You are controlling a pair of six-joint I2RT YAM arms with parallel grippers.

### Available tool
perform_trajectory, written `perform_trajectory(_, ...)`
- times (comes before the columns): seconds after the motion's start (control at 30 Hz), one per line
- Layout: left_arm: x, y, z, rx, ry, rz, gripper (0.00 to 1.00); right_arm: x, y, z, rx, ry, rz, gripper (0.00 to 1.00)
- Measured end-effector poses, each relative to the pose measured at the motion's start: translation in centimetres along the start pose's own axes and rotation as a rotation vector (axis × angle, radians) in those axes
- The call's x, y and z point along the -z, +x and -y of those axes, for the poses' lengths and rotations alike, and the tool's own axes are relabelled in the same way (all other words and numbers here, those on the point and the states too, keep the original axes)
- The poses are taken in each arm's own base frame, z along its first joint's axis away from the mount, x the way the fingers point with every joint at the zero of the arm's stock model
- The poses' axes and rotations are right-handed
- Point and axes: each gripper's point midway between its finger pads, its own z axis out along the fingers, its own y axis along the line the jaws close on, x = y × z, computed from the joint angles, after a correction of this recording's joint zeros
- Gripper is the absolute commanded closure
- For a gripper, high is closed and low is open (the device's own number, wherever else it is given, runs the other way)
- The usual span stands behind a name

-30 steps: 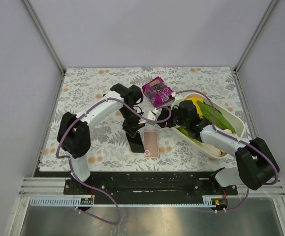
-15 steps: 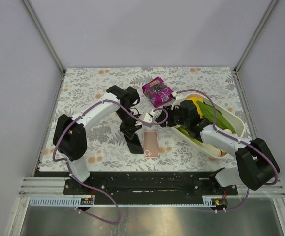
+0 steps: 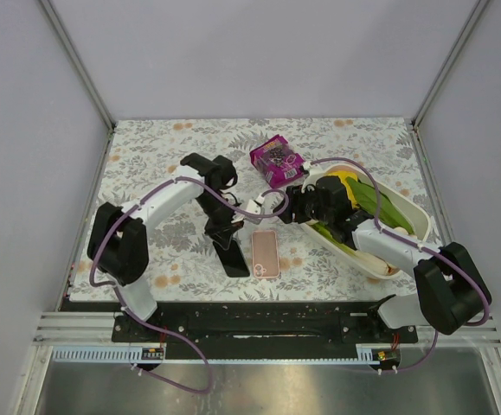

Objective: Take the phone out of the phone case
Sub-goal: Place the phone at the center of the board.

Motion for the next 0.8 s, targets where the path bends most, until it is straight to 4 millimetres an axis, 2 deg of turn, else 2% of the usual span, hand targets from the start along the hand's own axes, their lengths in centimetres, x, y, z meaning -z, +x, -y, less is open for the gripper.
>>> perform_trajectory(0.17, -0.3, 0.1, -0.5, 0.073, 0.038, 0.013, 0.99, 0.0, 0.0, 0.0, 0.0, 0.0, 0.0, 0.39)
perform_trajectory(0.23, -0.4, 0.2, -1.0, 0.108, 0.05, 0.017, 0.96, 0.0, 0.0, 0.0, 0.0, 0.0, 0.0, 0.39)
perform_trajectory(0.43, -0.8, 0.9, -2.1, 0.222, 0.093, 0.025, 0.79, 0.0, 0.0, 0.0, 0.0, 0.002, -0.001, 0.39)
perform_trajectory(0.63, -2.3, 2.3, -2.9, 0.27, 0.136, -0.021, 0.77, 0.0, 0.0, 0.2, 0.003, 0.008, 0.001, 0.39)
perform_trajectory(0.8, -2.9, 2.7, -3.9, 0.314, 0.161, -0.049, 0.78, 0.0, 0.0, 0.2, 0.003, 0.009, 0.001, 0.39)
